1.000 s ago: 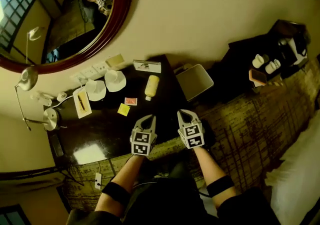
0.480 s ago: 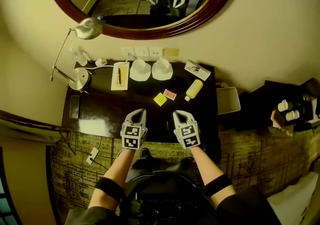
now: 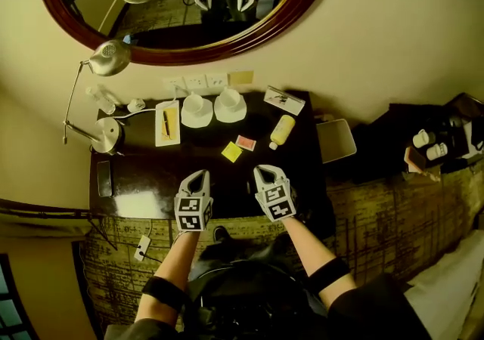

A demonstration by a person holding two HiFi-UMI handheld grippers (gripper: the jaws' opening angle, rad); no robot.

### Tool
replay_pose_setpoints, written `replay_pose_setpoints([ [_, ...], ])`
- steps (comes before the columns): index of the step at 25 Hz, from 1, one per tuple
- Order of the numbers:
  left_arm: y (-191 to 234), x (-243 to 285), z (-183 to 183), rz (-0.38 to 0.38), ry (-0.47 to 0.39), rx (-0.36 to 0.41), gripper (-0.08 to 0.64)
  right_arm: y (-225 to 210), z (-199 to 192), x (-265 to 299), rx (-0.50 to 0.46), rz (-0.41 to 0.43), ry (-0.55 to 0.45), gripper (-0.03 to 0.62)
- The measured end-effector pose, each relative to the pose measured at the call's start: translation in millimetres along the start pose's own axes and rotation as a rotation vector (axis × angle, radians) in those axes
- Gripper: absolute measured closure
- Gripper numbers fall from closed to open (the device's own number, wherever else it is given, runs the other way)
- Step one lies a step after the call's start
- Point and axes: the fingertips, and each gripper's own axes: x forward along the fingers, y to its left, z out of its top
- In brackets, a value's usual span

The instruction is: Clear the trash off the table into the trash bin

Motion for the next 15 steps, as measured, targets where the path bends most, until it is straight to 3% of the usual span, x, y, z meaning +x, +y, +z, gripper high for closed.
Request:
replay_pose_setpoints([
  [5,-3,11,-1,-0.022,0.009,0.012,0.560,-41,3,11,0.039,-0.112,0.023,0.554],
  [10,-5,20,1,-0.040,0.017,0.030,0.560,-101,-1,32,0.239,-0.221,0.054,0.503],
  [15,-15,36,-3,-0.066,0.018,0.023,0.560,-152,-14,55,0.369,-0.304,0.105,0.357],
])
